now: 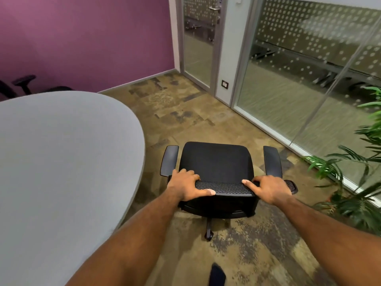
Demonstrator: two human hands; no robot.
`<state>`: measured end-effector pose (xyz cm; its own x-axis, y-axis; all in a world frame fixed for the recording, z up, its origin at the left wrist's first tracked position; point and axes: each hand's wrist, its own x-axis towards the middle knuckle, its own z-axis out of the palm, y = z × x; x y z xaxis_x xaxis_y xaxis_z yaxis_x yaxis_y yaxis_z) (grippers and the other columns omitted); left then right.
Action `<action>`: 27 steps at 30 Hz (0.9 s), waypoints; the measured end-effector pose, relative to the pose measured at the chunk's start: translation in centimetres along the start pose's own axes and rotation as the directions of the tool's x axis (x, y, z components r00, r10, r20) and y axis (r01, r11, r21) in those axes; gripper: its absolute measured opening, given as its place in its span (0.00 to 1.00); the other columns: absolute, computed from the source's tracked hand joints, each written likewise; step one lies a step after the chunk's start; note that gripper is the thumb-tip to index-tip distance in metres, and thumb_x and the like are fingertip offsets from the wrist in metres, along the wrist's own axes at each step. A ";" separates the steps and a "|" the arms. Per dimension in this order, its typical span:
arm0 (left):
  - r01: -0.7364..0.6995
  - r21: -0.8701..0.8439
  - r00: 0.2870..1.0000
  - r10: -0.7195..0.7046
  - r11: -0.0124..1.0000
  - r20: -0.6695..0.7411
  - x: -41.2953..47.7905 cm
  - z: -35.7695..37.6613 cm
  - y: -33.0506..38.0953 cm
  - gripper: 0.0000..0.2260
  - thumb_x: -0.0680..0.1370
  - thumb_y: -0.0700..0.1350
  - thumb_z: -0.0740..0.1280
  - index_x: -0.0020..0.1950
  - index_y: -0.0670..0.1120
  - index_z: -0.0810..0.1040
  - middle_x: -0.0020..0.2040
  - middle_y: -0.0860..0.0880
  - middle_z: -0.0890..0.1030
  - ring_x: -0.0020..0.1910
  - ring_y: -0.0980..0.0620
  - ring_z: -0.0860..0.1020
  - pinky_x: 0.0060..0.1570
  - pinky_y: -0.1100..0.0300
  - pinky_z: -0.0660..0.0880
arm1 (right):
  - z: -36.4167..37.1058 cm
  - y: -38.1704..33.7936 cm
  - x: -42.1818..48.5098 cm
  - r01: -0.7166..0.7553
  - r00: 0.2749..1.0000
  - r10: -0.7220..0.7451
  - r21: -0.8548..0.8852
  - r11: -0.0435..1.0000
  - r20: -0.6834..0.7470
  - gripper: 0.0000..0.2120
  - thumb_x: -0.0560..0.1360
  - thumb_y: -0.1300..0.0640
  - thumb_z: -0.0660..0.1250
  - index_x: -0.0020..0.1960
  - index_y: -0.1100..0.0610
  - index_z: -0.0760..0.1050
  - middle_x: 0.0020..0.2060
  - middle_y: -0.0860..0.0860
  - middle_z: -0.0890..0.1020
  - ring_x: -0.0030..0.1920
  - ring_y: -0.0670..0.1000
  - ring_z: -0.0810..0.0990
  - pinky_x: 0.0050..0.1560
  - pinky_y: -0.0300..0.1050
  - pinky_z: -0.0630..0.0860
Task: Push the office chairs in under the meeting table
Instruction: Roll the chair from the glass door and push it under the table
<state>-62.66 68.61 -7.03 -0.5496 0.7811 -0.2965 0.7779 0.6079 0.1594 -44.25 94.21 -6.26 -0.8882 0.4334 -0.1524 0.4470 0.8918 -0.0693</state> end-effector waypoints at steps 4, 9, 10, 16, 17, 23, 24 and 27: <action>0.033 -0.010 0.999 -0.033 0.999 -0.019 -4.3 0.7 -0.4 0.52 0.63 0.87 0.46 0.67 0.51 0.77 0.60 0.49 0.78 0.58 0.46 0.73 0.62 0.44 0.66 | 0.3 -2.2 -2.2 0.046 0.999 -0.046 0.011 0.999 -0.014 0.45 0.66 0.19 0.35 0.50 0.45 0.82 0.38 0.45 0.82 0.41 0.50 0.79 0.45 0.48 0.74; 0.073 -0.037 0.997 -0.072 0.997 0.017 -9.8 2.5 -0.8 0.52 0.62 0.87 0.47 0.69 0.52 0.74 0.63 0.48 0.76 0.61 0.46 0.72 0.62 0.43 0.68 | 0.8 -4.7 -5.2 0.113 0.988 -0.109 -0.036 0.993 0.106 0.41 0.70 0.20 0.38 0.53 0.43 0.80 0.44 0.45 0.84 0.51 0.51 0.81 0.65 0.60 0.67; 0.089 -0.052 0.996 -0.087 0.995 0.026 -10.9 3.0 -1.0 0.52 0.62 0.87 0.47 0.70 0.52 0.73 0.64 0.48 0.75 0.62 0.45 0.72 0.63 0.42 0.69 | 0.8 -5.3 -5.7 0.128 0.985 -0.123 -0.033 0.991 0.123 0.42 0.69 0.19 0.38 0.54 0.43 0.80 0.45 0.46 0.84 0.52 0.51 0.81 0.65 0.60 0.68; 0.178 -0.141 0.984 -0.174 0.974 0.041 -16.7 4.8 -0.5 0.52 0.60 0.88 0.47 0.70 0.55 0.73 0.61 0.51 0.79 0.56 0.49 0.78 0.57 0.49 0.75 | 1.1 -7.5 -8.4 0.248 0.957 -0.242 -0.018 0.969 0.163 0.43 0.68 0.19 0.38 0.56 0.43 0.81 0.49 0.45 0.85 0.52 0.51 0.81 0.57 0.53 0.75; 0.196 -0.147 0.981 -0.192 0.970 0.042 -17.6 4.9 -0.2 0.52 0.60 0.88 0.47 0.69 0.55 0.73 0.60 0.51 0.79 0.55 0.49 0.78 0.57 0.49 0.74 | 1.2 -7.6 -8.6 0.269 0.952 -0.262 -0.025 0.963 0.161 0.43 0.68 0.19 0.38 0.56 0.43 0.81 0.49 0.45 0.84 0.52 0.50 0.81 0.56 0.52 0.75; 0.298 -0.178 0.955 -0.293 0.938 0.054 -21.6 5.5 2.7 0.50 0.62 0.86 0.49 0.70 0.54 0.73 0.62 0.50 0.79 0.58 0.47 0.78 0.62 0.45 0.72 | 1.4 -7.5 -8.9 0.410 0.907 -0.406 -0.015 0.912 0.110 0.47 0.63 0.17 0.31 0.50 0.41 0.80 0.41 0.42 0.82 0.42 0.45 0.78 0.42 0.46 0.72; 0.317 -0.191 0.949 -0.312 0.929 0.056 -22.4 5.8 3.4 0.50 0.62 0.86 0.50 0.71 0.54 0.73 0.62 0.50 0.80 0.59 0.47 0.78 0.62 0.45 0.72 | 1.4 -7.5 -9.0 0.438 0.895 -0.433 -0.025 0.899 0.110 0.46 0.64 0.17 0.31 0.50 0.41 0.80 0.40 0.42 0.81 0.42 0.45 0.77 0.42 0.45 0.72; 0.361 -0.212 0.932 -0.360 0.908 0.045 -24.2 6.6 5.2 0.49 0.64 0.85 0.50 0.71 0.54 0.73 0.62 0.50 0.80 0.60 0.47 0.78 0.64 0.45 0.71 | 2.2 -7.0 -9.3 0.500 0.865 -0.497 -0.052 0.864 0.062 0.44 0.66 0.18 0.34 0.50 0.41 0.81 0.42 0.42 0.84 0.43 0.45 0.80 0.42 0.45 0.73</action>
<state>-43.29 51.91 -5.27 -0.7786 0.5026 -0.3758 0.4432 0.8643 0.2377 -38.91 83.67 -6.50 -0.9844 -0.0765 -0.1586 -0.0636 0.9944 -0.0845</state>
